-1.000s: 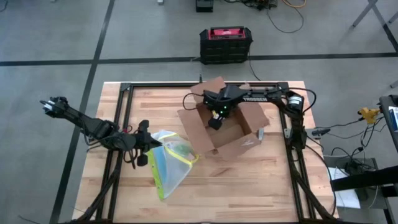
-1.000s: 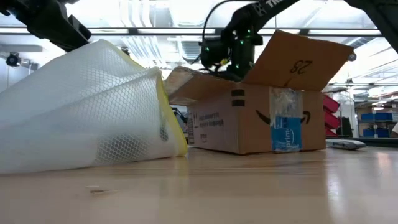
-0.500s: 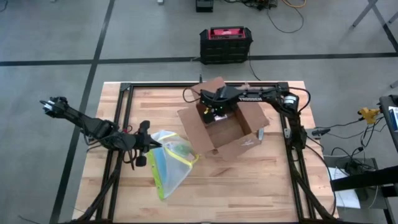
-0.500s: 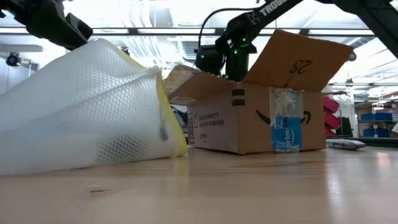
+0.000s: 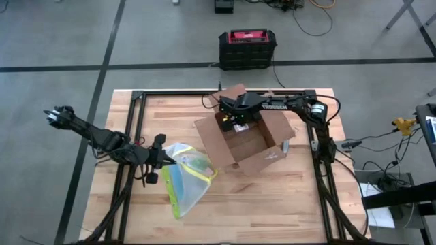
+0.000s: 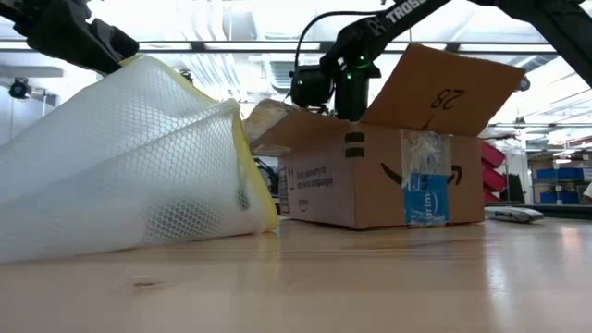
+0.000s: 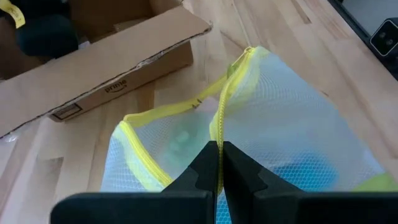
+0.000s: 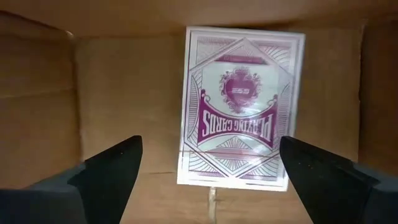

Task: Unpack boxes
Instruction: Put the playing cards into the transparent zip lock bag

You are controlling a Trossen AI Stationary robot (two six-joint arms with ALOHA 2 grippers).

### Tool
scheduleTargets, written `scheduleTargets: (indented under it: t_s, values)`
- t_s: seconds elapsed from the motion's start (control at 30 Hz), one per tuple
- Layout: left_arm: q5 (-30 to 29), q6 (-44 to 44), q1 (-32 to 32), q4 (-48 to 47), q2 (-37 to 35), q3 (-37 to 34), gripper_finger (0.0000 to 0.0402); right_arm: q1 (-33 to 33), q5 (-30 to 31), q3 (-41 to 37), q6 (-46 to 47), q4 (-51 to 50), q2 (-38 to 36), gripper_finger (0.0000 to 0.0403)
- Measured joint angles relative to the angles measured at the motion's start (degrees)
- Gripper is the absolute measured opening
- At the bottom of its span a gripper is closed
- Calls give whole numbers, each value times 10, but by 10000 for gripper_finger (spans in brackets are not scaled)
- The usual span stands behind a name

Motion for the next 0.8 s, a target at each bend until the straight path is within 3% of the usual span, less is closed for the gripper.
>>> scheduleTargets:
  t_s: [0.27, 0.8]
  values:
    - [1, 4, 0, 0, 0, 0, 0, -5, 29, -5, 17, -11, 4, 366]
    - [11, 17, 0, 2, 0, 0, 0, -2, 7, -63, 28, 24, 4, 366]
